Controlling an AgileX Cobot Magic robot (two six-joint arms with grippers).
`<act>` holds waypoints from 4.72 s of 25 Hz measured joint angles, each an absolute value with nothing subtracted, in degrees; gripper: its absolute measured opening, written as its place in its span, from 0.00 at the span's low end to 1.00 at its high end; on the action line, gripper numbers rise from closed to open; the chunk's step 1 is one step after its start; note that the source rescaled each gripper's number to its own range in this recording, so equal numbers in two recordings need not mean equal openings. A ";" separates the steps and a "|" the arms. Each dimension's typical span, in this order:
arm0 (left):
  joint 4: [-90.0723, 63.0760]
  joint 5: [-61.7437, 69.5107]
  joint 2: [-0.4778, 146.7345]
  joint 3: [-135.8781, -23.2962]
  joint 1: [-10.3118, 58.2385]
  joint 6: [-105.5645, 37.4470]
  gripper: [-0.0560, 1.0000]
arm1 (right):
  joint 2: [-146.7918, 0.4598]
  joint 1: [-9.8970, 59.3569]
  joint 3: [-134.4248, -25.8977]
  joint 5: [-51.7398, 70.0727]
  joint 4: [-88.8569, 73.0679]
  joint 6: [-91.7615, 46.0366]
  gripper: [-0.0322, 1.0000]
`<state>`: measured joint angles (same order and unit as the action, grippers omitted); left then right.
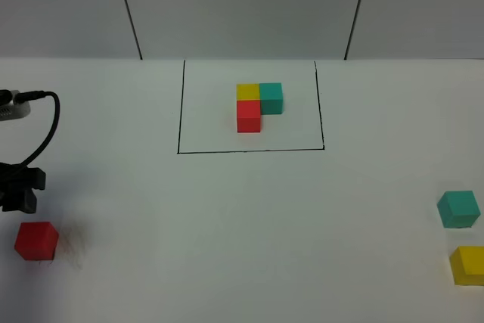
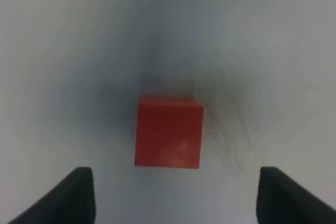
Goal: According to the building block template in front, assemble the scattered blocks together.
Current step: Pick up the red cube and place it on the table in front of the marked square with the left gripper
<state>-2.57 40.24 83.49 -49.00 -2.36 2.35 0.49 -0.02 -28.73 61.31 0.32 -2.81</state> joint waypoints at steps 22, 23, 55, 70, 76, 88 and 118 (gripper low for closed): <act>-2.49 36.62 95.17 -49.00 -2.36 2.45 0.93 | 0.49 -0.02 -28.73 61.31 0.32 -2.81 0.03; -2.49 36.32 95.64 -49.00 -2.36 2.45 0.93 | 0.49 -0.02 -28.73 61.31 0.32 -2.81 0.03; -2.49 31.51 103.71 -49.00 -2.36 2.45 0.93 | 0.49 -0.02 -28.73 61.31 0.32 -2.81 0.03; -2.61 30.94 104.76 -49.00 -2.36 2.56 0.75 | 0.49 -0.02 -28.73 61.31 0.32 -2.81 0.03; -2.66 30.95 104.76 -49.00 -2.36 2.58 0.67 | 0.49 -0.02 -28.73 61.31 0.32 -2.81 0.03; -2.55 31.12 104.76 -49.12 -2.36 2.42 0.67 | 0.49 -0.02 -28.73 61.31 0.32 -2.81 0.03; -6.55 48.00 98.29 -57.18 9.39 -22.78 0.67 | 0.49 0.00 -28.73 61.31 0.32 -2.81 0.03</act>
